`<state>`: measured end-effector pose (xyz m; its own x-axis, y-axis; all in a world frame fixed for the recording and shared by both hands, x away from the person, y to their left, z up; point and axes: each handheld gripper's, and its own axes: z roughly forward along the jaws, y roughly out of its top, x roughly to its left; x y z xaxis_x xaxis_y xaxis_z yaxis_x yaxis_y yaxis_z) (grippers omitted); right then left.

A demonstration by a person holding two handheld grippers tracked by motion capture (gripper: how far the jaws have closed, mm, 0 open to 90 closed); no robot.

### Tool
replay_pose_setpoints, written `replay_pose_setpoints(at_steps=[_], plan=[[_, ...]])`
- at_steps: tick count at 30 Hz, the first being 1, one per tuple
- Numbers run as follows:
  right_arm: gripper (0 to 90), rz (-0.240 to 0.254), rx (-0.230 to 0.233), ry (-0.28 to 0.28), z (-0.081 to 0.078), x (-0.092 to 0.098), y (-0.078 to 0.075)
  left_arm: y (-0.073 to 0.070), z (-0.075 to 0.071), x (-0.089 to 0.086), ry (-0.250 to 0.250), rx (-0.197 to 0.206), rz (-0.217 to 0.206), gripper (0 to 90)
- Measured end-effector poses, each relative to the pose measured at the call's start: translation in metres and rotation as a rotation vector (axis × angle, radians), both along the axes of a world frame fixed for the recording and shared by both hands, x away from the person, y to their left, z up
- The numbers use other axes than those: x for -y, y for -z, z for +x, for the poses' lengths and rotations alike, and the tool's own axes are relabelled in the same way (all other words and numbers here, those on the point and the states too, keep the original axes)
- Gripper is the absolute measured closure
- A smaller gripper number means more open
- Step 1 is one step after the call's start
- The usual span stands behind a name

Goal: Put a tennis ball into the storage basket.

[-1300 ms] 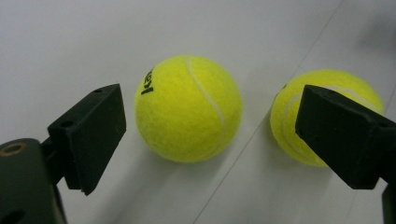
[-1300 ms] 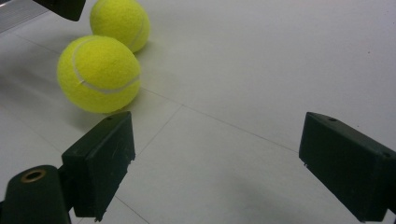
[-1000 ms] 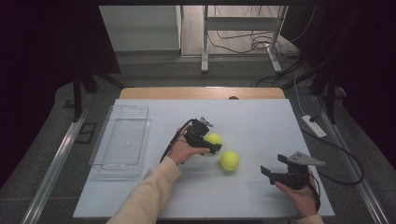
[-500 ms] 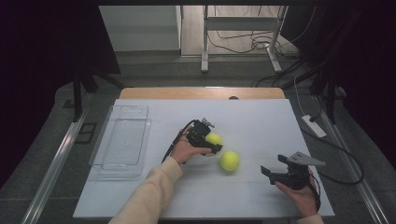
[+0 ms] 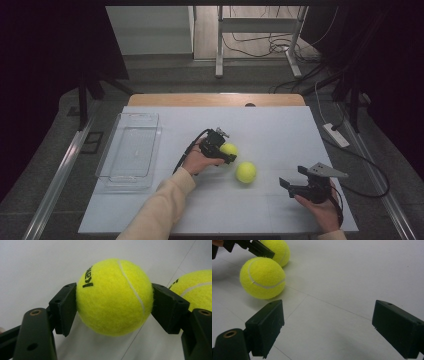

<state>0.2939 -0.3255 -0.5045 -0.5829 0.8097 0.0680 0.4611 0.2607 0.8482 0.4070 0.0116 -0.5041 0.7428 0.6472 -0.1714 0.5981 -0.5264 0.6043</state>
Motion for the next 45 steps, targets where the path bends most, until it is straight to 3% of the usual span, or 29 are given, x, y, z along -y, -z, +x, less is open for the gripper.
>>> replay_pose_setpoints(at_steps=[7,34,45], plan=[[10.3,-0.001,0.002,0.002,0.0,0.001,0.0,-0.001,-0.001,0.0,-0.001,0.02,0.007,27.4],[10.4,0.002,0.004,0.007,-0.001,0.0,-0.001,-0.019,-0.016,-0.023,-0.02,0.089,-0.061,27.4],[10.4,0.003,0.005,0.003,-0.001,-0.001,-0.001,-0.029,-0.03,-0.039,-0.016,0.131,-0.12,27.3]])
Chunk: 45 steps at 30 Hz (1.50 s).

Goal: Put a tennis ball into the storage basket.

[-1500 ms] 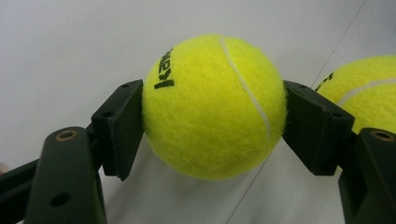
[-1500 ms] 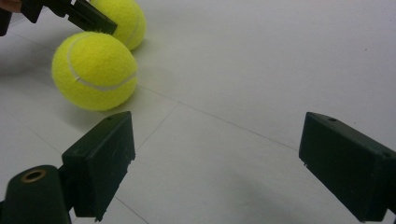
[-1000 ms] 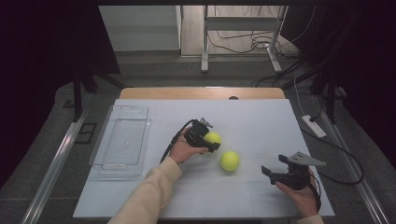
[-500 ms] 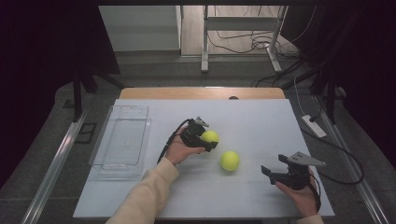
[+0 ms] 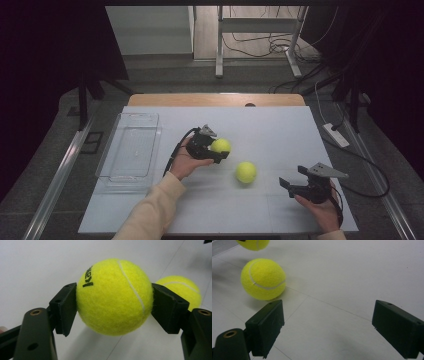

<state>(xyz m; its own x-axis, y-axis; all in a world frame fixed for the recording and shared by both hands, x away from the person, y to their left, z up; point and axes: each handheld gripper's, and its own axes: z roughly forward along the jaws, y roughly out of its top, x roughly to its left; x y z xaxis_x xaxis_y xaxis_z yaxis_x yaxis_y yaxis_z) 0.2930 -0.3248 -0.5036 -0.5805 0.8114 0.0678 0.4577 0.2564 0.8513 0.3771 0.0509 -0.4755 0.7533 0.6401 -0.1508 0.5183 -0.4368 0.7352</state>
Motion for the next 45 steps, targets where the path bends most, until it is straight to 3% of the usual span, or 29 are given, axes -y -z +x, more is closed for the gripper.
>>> replay_pose_setpoints(at_steps=[13,45], plan=[[10.4,-0.007,0.0,0.002,0.0,0.0,0.0,0.001,-0.007,-0.004,-0.005,0.013,-0.013,27.3],[10.4,-0.005,-0.001,0.008,0.0,0.0,0.0,-0.013,-0.022,-0.023,-0.025,0.073,-0.063,27.3]])
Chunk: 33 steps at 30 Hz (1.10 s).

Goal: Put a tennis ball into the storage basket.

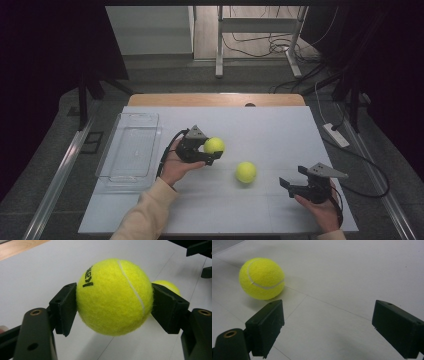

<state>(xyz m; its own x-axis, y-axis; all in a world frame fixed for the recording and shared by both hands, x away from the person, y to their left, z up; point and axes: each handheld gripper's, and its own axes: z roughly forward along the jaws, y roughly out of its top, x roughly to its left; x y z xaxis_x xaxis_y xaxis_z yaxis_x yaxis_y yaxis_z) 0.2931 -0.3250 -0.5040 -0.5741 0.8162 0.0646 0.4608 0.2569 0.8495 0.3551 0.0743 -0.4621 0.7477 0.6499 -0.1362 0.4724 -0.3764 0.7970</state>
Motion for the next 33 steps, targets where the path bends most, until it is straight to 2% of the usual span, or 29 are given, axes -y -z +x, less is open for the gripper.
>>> replay_pose_setpoints(at_steps=[17,33], plan=[[10.5,-0.006,-0.002,-0.001,0.0,-0.001,0.0,-0.002,-0.006,-0.008,0.002,0.015,-0.01,27.3],[10.5,-0.003,-0.001,-0.001,0.0,-0.001,0.0,-0.011,-0.01,-0.023,-0.027,0.026,-0.026,27.3]])
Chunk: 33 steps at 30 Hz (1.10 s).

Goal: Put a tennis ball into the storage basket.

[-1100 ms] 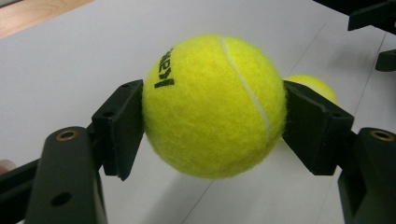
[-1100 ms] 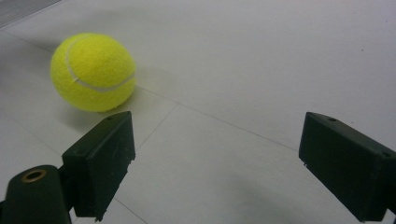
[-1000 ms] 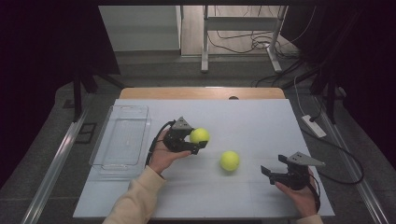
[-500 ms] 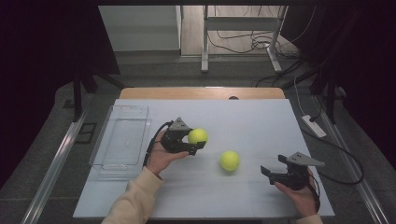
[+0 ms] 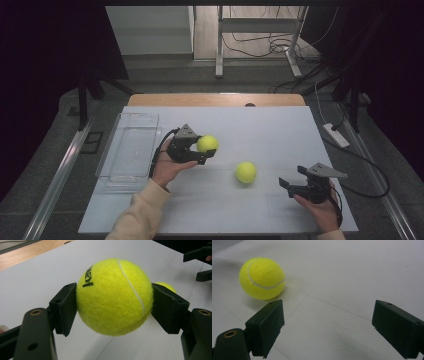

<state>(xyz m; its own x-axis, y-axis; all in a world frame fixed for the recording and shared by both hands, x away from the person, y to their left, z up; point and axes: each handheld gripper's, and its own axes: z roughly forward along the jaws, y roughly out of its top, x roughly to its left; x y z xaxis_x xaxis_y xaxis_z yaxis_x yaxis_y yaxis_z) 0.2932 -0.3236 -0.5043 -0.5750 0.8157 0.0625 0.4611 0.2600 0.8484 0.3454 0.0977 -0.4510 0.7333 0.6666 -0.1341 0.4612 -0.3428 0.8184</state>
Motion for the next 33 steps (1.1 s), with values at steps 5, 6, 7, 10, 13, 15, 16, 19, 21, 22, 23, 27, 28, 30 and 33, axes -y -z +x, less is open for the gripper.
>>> replay_pose_setpoints(at_steps=[5,6,7,10,13,15,16,19,21,22,23,27,28,30,33], plan=[[10.4,0.001,-0.001,0.004,0.0,0.0,0.0,-0.002,-0.001,-0.007,-0.013,0.006,-0.009,27.3],[10.4,0.001,-0.001,0.004,0.0,0.0,0.0,-0.002,-0.001,-0.007,-0.013,0.006,-0.009,27.3],[10.5,-0.001,-0.001,0.002,0.0,0.0,0.0,-0.003,-0.001,-0.009,-0.017,0.007,-0.014,27.3],[10.5,-0.002,-0.001,0.002,0.0,0.0,0.0,-0.003,-0.002,-0.011,-0.022,0.008,-0.022,27.3],[10.5,-0.002,0.0,0.003,0.0,0.0,0.0,-0.004,-0.003,-0.013,-0.022,0.007,-0.032,27.3],[10.5,-0.004,0.0,0.003,0.0,0.0,0.001,-0.004,-0.003,-0.013,-0.021,0.007,-0.035,27.3],[10.5,-0.003,-0.001,0.003,0.0,0.0,0.001,-0.004,-0.003,-0.013,-0.023,0.009,-0.033,27.3],[10.5,-0.002,0.0,0.004,0.0,0.0,0.0,-0.005,-0.003,-0.015,-0.028,0.011,-0.029,27.3],[10.5,-0.001,0.002,0.006,0.0,0.0,0.0,-0.006,-0.004,-0.016,-0.032,0.014,-0.03,27.3],[10.5,0.0,0.002,0.008,-0.001,0.0,0.0,-0.007,-0.004,-0.018,-0.036,0.015,-0.033,27.3],[10.5,0.0,0.002,0.009,-0.001,0.0,0.0,-0.007,-0.004,-0.019,-0.039,0.016,-0.03,27.3],[10.7,-0.002,0.0,0.01,0.0,0.0,0.0,-0.009,-0.004,-0.023,-0.052,0.02,-0.028,27.3],[10.7,-0.002,0.0,0.01,0.0,0.0,0.0,-0.009,-0.004,-0.024,-0.057,0.021,-0.03,27.3],[10.7,-0.002,0.001,0.008,0.0,0.0,0.0,-0.011,-0.004,-0.027,-0.069,0.025,-0.031,27.3],[10.7,-0.002,0.001,0.008,0.0,0.0,0.0,-0.012,-0.005,-0.029,-0.078,0.028,-0.034,27.3]])
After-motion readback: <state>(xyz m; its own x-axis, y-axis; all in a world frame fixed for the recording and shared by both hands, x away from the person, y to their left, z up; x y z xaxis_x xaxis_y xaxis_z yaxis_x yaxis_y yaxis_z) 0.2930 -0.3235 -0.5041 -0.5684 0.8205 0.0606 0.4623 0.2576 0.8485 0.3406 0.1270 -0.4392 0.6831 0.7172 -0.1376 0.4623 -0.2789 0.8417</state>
